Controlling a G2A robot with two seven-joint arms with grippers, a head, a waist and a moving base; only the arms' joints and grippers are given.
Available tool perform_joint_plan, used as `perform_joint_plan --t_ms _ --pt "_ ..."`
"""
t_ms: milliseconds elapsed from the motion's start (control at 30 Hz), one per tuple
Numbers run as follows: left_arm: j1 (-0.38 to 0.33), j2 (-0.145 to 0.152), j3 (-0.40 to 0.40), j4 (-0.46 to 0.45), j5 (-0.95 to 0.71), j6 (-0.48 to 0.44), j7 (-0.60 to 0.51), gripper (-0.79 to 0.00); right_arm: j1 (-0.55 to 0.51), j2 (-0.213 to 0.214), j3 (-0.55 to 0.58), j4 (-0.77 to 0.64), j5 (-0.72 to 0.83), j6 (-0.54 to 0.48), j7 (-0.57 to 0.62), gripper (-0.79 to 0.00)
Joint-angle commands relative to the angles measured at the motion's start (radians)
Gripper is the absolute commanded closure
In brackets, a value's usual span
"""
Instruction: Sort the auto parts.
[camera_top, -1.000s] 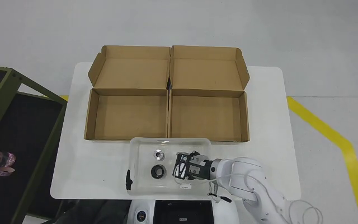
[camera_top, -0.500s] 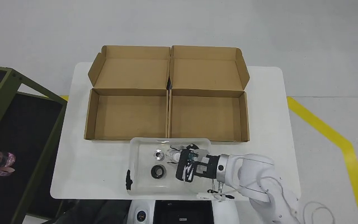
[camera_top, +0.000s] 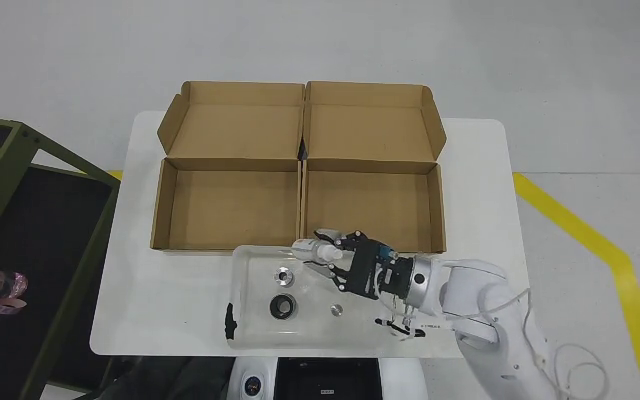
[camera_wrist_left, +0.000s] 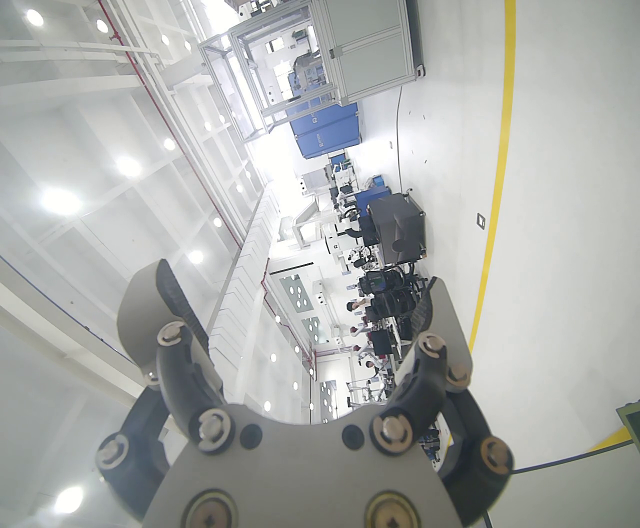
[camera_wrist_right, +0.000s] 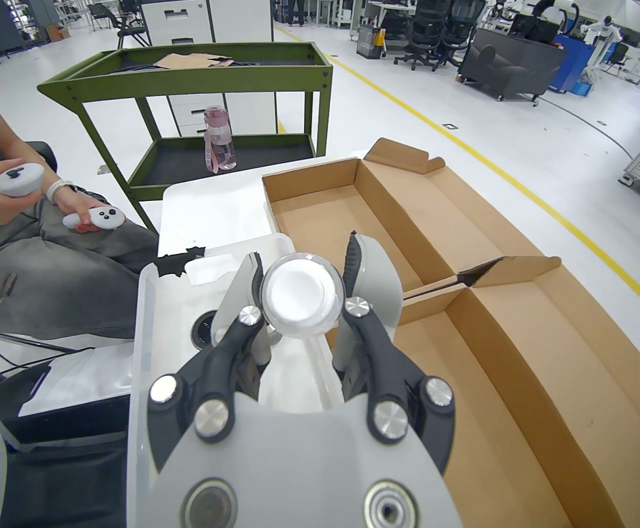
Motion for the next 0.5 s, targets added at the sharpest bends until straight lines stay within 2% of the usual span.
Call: perform_joint_plan --t_ms 0,233,467 --pt "0.0 0.0 0.0 0.0 0.0 0.0 0.0 -0.785 0.001 0.002 0.012 0.003 0.003 0.007 -0.009 0.0" --pt "0.0 0.0 0.0 0.0 0.0 0.0 0.0 -0.785 0.021 0.006 0.041 0.033 0.014 0.042 -0.035 0.0" --pt "0.0 0.0 0.0 0.0 0.0 0.0 0.0 -0.785 0.091 0.001 0.018 0.122 0.021 0.105 -0.023 0.0"
